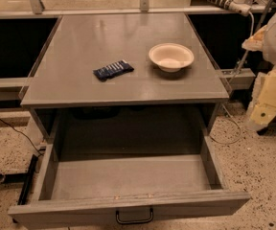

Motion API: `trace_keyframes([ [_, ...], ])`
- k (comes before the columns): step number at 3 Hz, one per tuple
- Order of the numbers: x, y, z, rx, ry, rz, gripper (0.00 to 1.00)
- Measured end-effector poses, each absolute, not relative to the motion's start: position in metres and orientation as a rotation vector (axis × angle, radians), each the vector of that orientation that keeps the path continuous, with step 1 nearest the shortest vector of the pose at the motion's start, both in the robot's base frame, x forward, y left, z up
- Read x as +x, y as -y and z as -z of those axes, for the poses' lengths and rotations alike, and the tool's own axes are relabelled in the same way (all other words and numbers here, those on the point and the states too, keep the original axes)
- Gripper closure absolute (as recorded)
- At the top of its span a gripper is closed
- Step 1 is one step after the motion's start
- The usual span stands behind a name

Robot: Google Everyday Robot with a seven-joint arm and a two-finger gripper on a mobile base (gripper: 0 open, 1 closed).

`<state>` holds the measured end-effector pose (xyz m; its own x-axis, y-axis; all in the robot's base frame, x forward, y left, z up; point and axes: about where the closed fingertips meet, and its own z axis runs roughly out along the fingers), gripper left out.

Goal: Close top drawer

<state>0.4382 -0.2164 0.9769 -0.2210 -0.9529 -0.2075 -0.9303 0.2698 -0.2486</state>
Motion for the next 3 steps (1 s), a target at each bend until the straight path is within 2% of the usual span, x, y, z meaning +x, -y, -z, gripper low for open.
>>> trace_keyframes([
  [1,0.436,0.215,-0.979,-1.727,-2.216,0.120,0.00],
  [3,0.388,0.213,-0.936,-1.783,-2.129,0.030,0.00],
])
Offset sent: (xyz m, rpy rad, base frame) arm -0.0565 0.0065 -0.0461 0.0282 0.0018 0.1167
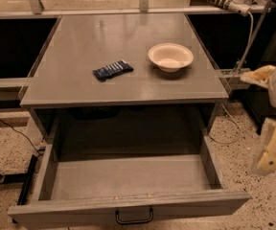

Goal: Close top drawer

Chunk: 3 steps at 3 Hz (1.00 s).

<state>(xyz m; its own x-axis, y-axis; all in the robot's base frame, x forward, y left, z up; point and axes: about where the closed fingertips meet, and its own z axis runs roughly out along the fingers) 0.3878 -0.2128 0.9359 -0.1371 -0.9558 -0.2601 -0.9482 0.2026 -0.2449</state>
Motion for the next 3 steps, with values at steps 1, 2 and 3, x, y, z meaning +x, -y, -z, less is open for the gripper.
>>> trace_keyframes([
  [1,0.365,0.217,-0.895,-1.777,-2.135,-0.058,0.19],
  [2,0.342,0.211,-0.848,-1.778,-2.164,-0.141,0.42],
  [3,0.336,0.211,-0.837,-1.785,-2.182,-0.162,0.65],
])
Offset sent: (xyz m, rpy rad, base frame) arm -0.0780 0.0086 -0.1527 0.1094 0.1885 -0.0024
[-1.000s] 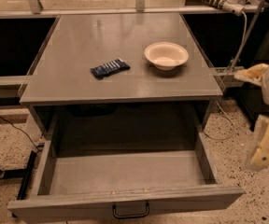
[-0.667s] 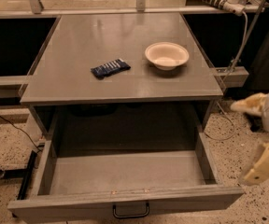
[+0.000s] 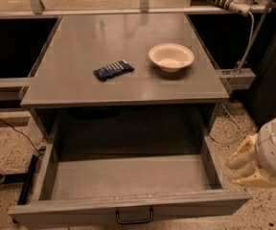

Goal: Close top drawer

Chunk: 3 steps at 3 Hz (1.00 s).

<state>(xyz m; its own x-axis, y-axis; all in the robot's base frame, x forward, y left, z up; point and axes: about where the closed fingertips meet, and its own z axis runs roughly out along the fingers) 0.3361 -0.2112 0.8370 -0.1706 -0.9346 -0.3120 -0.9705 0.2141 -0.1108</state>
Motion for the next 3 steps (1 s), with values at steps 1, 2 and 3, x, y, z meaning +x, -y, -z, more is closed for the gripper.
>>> trace_keyframes([
  [1,0.336,0.211,-0.837,-1.785,-2.182,-0.162,0.88],
  [2,0.328,0.205,-0.813,-1.772,-2.181,-0.228,1.00],
  [3,0.307,0.188,-0.764,-1.719,-2.189,-0.359,1.00],
])
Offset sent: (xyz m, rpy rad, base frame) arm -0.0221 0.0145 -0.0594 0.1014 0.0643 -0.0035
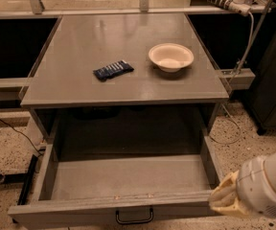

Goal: Close top drawer

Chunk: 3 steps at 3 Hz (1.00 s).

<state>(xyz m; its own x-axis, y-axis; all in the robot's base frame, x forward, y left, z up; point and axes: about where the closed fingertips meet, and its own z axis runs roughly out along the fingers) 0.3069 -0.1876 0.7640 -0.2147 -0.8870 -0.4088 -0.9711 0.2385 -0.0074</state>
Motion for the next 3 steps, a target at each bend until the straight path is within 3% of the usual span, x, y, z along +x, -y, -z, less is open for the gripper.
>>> trace_keyframes([
  [2,0.281,0.155,-0.688,-1.629,-2.141,-0.520,1.00],
  [3,0.293,0.147,-0.673,-1.618,-2.112,-0.491,1.00],
])
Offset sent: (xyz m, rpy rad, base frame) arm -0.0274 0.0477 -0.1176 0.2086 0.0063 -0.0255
